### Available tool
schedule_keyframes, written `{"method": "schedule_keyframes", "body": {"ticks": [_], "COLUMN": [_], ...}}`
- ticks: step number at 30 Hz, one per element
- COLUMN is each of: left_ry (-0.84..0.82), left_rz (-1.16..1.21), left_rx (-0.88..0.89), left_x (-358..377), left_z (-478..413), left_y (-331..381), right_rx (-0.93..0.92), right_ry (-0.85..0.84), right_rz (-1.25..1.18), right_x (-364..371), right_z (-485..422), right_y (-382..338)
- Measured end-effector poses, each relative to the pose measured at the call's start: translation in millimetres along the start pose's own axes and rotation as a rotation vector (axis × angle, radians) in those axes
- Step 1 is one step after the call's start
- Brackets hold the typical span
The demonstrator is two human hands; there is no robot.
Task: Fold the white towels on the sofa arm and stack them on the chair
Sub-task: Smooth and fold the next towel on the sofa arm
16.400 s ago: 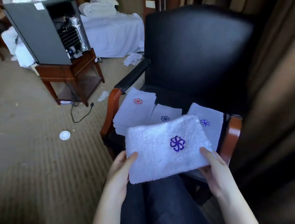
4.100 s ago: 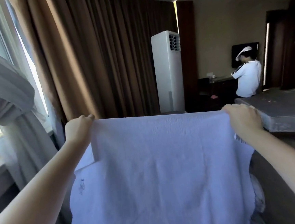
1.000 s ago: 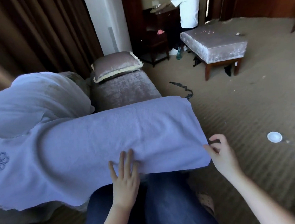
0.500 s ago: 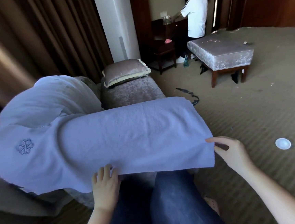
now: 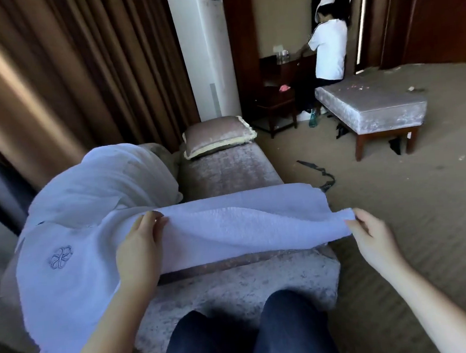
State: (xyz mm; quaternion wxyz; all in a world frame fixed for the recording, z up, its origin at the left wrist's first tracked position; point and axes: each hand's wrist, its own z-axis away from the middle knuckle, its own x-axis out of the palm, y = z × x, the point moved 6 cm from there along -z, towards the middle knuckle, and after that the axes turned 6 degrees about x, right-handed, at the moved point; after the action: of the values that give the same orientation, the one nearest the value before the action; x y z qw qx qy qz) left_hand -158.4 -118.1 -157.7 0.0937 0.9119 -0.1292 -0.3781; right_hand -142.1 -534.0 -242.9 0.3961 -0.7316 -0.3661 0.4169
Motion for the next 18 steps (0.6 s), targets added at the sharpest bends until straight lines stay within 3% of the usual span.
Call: {"method": "schedule_keyframes", "body": {"ticks": [9,15,18], "left_ry": [-0.209,-0.397,-0.661], "left_rz": [-0.173,-0.224,-0.344], "left_rx": [0.208,0.184,0.133], "left_x": [33.7,77.6,103.8], "left_z": [-103.1,-117.8,-113.7], "left_y": [2.4,-23.6,-35.0], "right_rx": [0.139,0.246,0.293], "right_ry": [0.041,-0.099,-0.129], "right_rz": [0.209,0.391,0.363], "right_x": [25.7,51.6,51.8], "right_z": [-87.7,-113.8,-119.0], "right_y": [-5.0,16.7,25.2]}}
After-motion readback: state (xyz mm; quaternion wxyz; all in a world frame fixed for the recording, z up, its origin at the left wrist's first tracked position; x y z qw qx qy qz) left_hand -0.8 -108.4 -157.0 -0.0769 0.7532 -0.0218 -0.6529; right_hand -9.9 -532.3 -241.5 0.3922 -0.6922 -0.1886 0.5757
